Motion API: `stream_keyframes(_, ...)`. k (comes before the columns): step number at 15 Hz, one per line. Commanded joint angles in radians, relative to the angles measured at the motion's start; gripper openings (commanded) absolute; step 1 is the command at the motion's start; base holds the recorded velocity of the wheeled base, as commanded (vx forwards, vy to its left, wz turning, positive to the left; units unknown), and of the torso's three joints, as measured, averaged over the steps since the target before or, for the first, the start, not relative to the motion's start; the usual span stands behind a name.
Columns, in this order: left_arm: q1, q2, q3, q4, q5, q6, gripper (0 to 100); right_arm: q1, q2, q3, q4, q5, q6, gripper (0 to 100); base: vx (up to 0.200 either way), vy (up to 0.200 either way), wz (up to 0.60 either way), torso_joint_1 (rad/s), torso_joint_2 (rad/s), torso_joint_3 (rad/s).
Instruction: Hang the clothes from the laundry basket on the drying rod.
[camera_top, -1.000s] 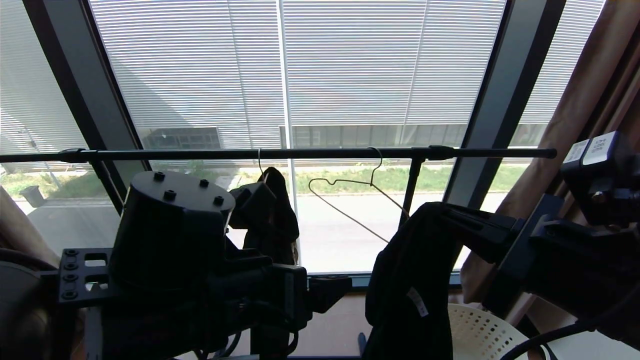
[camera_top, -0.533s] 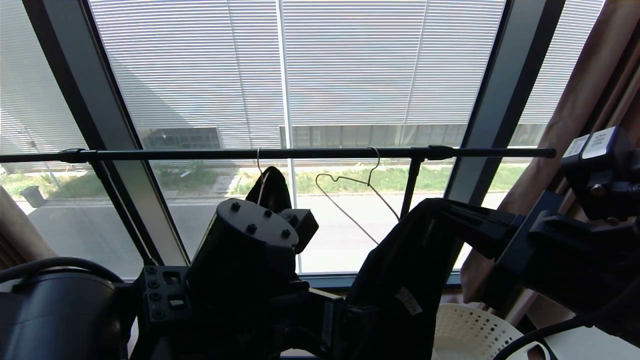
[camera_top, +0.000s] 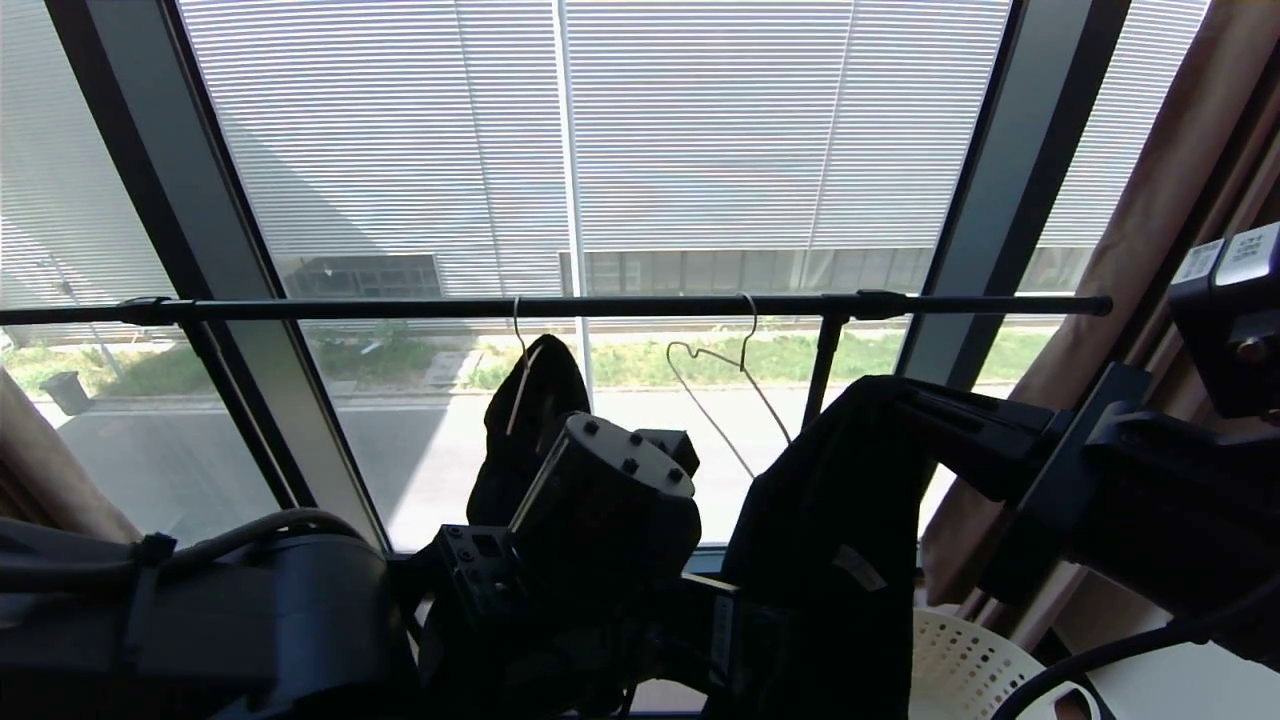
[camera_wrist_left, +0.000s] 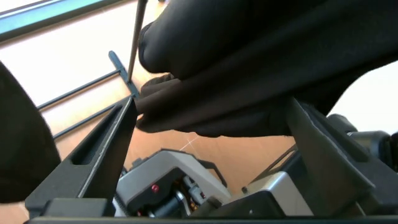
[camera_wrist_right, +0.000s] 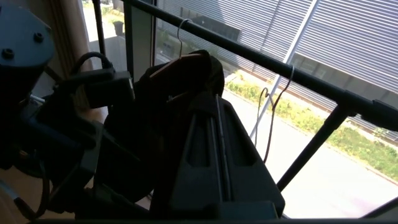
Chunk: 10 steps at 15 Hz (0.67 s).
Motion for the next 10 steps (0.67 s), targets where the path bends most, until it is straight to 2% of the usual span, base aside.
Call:
stream_keyframes(1,-0.005,0.02,-0.011,0.0,0.003,0.001,100,-0.001,-0.006,-0.001,0.0,0.0,0.0,0,0.0,0.0,0.0,0.0,0.0,0.0)
stream_keyframes(3,-0.01,-0.018,0.006,0.001,0.032,0.001,100,-0.008,0.0,-0.004,0.0,-0.002,0.0,0,0.0,0.0,0.0,0.0,0.0,0.0)
stream_keyframes(5,-0.01,-0.067,0.044,0.001,0.037,0.004,100,-0.065,0.021,-0.009,0.0,0.001,0.0,0,0.0,0.0,0.0,0.0,0.0,0.0)
stream_keyframes(7,-0.01,-0.135,0.104,0.0,0.034,0.019,100,-0.074,0.029,-0.015,0.0,0.003,0.001,0,0.0,0.0,0.0,0.0,0.0,0.0)
stream_keyframes(10,-0.038,-0.149,0.104,-0.002,0.032,0.03,100,-0.074,0.032,-0.015,0.0,0.001,0.001,0,0.0,0.0,0.0,0.0,0.0,0.0)
